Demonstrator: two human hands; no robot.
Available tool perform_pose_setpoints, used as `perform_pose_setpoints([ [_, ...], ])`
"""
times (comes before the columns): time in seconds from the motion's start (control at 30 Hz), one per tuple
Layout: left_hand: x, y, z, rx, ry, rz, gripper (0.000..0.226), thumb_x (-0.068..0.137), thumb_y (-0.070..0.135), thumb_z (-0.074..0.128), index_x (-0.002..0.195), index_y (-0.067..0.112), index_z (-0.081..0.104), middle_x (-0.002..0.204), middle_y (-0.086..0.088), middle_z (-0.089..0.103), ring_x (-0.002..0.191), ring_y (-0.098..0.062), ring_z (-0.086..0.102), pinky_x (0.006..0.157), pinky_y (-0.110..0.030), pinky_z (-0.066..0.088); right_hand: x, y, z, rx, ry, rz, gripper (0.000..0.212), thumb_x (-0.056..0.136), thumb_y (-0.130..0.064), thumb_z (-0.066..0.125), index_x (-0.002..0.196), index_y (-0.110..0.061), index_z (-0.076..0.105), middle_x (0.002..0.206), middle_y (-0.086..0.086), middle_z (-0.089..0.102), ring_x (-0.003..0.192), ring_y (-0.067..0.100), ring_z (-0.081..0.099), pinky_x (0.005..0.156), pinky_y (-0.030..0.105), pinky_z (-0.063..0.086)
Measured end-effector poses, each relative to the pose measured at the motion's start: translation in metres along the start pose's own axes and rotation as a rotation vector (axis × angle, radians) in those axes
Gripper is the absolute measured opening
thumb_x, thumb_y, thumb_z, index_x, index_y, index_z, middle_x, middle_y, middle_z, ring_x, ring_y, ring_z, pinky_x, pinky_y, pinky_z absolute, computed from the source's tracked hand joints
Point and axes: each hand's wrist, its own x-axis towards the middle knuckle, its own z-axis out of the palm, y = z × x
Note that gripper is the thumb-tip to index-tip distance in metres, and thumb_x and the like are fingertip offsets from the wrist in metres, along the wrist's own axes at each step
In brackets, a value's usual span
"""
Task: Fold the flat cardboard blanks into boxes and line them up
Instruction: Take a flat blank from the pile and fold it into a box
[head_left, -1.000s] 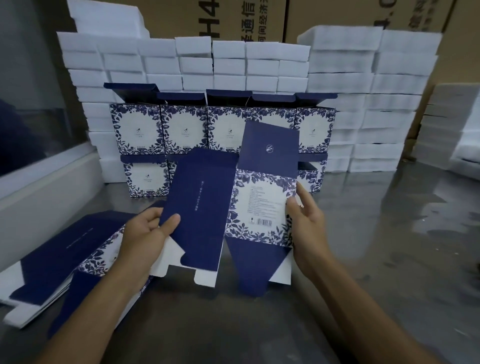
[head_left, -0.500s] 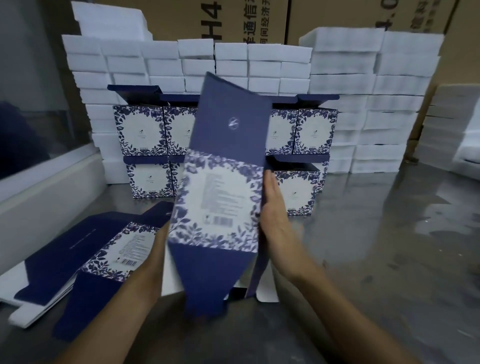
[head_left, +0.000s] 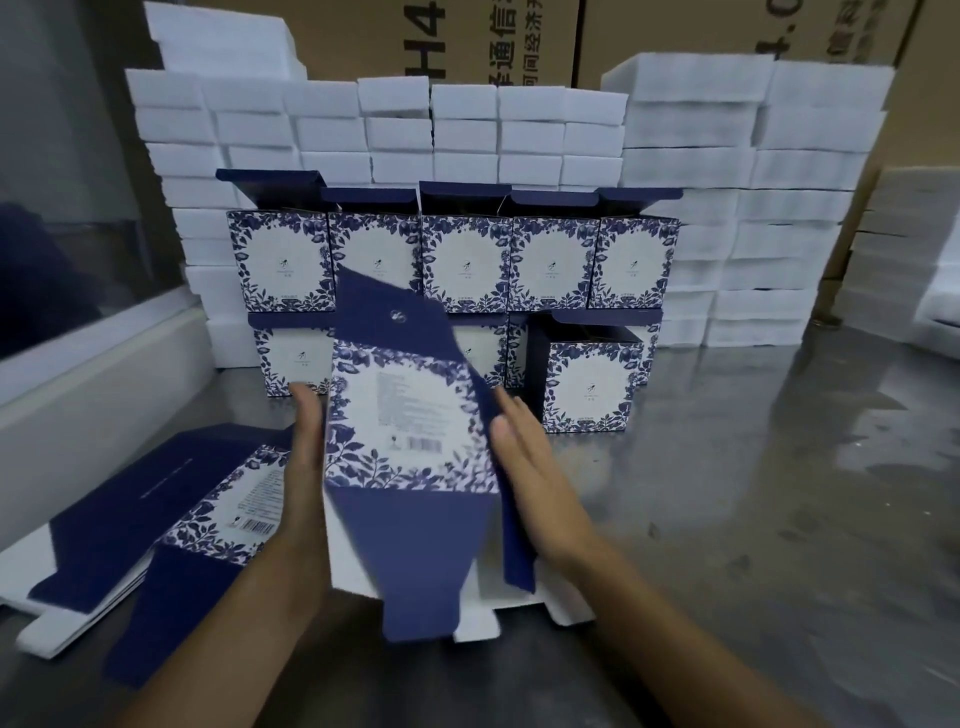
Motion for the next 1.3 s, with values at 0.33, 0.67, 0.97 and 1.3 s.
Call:
perform_pose_setpoints([
  [0.33,0.013,-0.013,0.002,-0.024,-0.127,-0.065,0.060,0.070,0.025,0.072,0.129,0.024,0.060,0.103,-0.001,0.075,0.084,-0.017,0.073,0.063,-0.032,0.058,0.006,-0.014,-0.015,1.009,0.113,0.260,0.042,0.099,-0.044,0.049,0.082,-0.020,0.079,0.087,0.002,0.071,0.079,0.017,0.070,0.070,0.033,0.057],
  [0.67,0.012,-0.017,-0.002,0.274,-0.097,0.052,0.058,0.050,0.054,0.084,0.105,0.039,0.072,0.115,0.009,0.070,0.106,-0.011,0.066,0.071,-0.037,0.058,0.003,-0.009,-0.016,0.565,0.091,0.083,0.052,0.085,-0.045,0.069,0.131,-0.021,0.061,0.120,0.002,0.071,0.107,0.018,0.069,0.085,0.044,0.061],
  [0.97,0.012,-0.016,-0.005,0.332,0.087,0.254,0.029,0.073,0.039,0.080,0.094,0.019,0.072,0.080,0.005,0.073,0.086,-0.018,0.070,0.076,-0.041,0.060,-0.003,-0.014,-0.012,0.187,0.135,-0.150,0.070,0.091,-0.056,0.048,0.092,0.014,0.053,0.090,0.036,0.053,0.079,0.021,0.050,0.071,0.043,0.042],
  [1.3,0.006,-0.009,0.000,0.242,0.176,0.373,0.045,0.095,0.028,0.060,0.079,-0.014,0.060,0.077,-0.014,0.057,0.076,-0.023,0.054,0.071,-0.036,0.044,0.003,-0.005,-0.019,0.298,0.281,-0.151,0.015,0.107,-0.020,0.043,0.098,-0.025,0.055,0.069,-0.013,0.061,0.066,0.010,0.061,0.048,0.029,0.054],
])
